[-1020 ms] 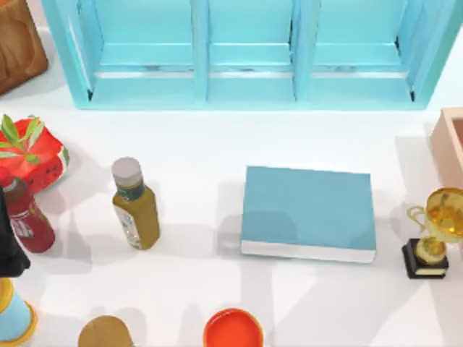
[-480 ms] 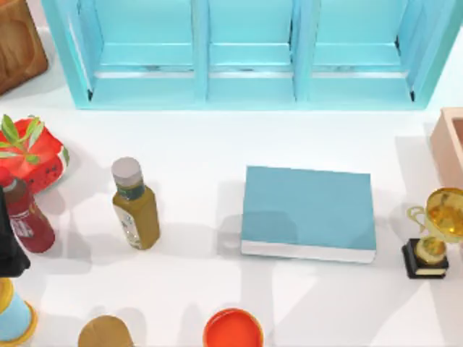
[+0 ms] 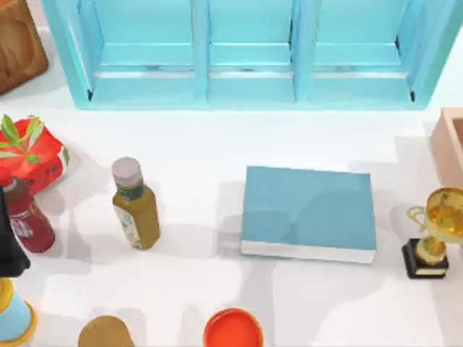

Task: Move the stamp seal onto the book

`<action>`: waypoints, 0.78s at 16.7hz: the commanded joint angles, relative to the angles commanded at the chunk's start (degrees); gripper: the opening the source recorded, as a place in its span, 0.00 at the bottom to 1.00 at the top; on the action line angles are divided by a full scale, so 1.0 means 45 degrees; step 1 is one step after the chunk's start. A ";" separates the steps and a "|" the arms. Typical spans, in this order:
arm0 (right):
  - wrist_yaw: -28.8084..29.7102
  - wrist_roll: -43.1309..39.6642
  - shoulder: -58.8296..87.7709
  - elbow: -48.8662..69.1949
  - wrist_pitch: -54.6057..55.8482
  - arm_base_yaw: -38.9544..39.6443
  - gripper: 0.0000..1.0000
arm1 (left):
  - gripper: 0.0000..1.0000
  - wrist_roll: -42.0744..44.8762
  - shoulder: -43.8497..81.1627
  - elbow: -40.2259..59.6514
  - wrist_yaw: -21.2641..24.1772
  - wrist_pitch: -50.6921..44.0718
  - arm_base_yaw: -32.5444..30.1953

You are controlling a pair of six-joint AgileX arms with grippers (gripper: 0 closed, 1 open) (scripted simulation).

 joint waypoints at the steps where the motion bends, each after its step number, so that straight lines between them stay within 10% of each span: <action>1: 0.0013 0.0403 -0.0126 0.0470 -0.0539 0.0387 0.00 | 1.00 0.0000 0.0000 0.0000 0.0000 0.0000 0.0000; 13: -0.0228 0.3793 -0.0984 0.3559 -0.5071 0.4388 0.00 | 1.00 0.0000 0.0000 0.0000 0.0000 0.0000 0.0000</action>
